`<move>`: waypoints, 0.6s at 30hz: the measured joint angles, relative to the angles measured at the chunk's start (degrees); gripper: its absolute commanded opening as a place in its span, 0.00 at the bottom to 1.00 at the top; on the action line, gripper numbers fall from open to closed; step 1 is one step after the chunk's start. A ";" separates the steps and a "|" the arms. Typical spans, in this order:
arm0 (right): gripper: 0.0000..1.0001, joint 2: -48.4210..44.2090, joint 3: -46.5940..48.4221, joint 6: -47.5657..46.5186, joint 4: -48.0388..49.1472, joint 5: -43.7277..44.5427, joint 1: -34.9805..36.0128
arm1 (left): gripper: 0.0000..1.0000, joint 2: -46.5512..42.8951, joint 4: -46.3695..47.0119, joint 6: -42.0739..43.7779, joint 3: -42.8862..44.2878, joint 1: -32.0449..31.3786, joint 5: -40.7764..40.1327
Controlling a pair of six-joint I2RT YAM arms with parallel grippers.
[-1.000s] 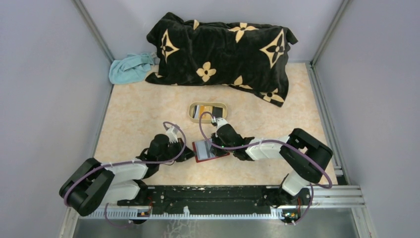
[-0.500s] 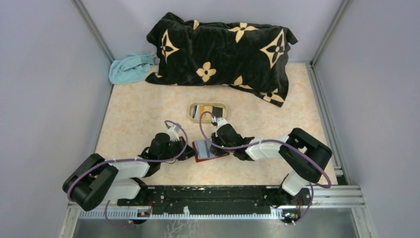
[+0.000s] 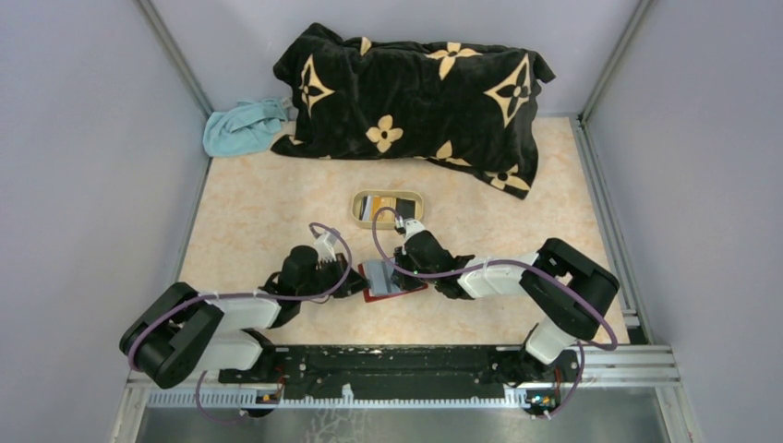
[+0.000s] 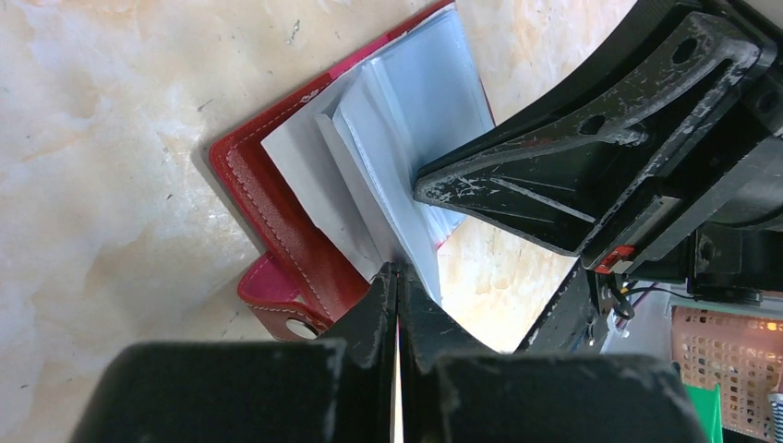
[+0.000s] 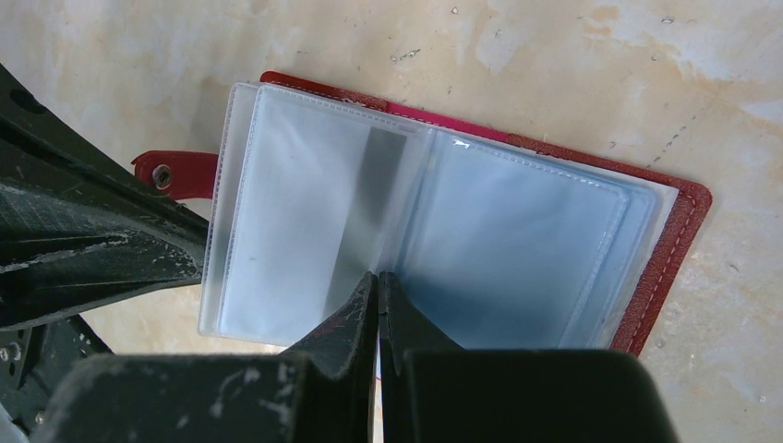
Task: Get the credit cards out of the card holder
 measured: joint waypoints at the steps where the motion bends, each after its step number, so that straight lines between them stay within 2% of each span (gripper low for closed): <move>1: 0.00 0.00 0.00 0.07 0.00 0.00 -0.02 | 0.02 -0.11 -0.02 0.00 0.09 0.00 0.09; 10: 0.00 0.26 0.00 0.20 0.46 -0.37 -0.28 | 0.02 -0.70 0.04 0.02 0.85 0.00 0.33; 18: 0.00 0.24 -0.02 0.22 0.44 -0.39 -0.28 | 0.01 3.28 1.88 -0.44 1.20 0.00 1.55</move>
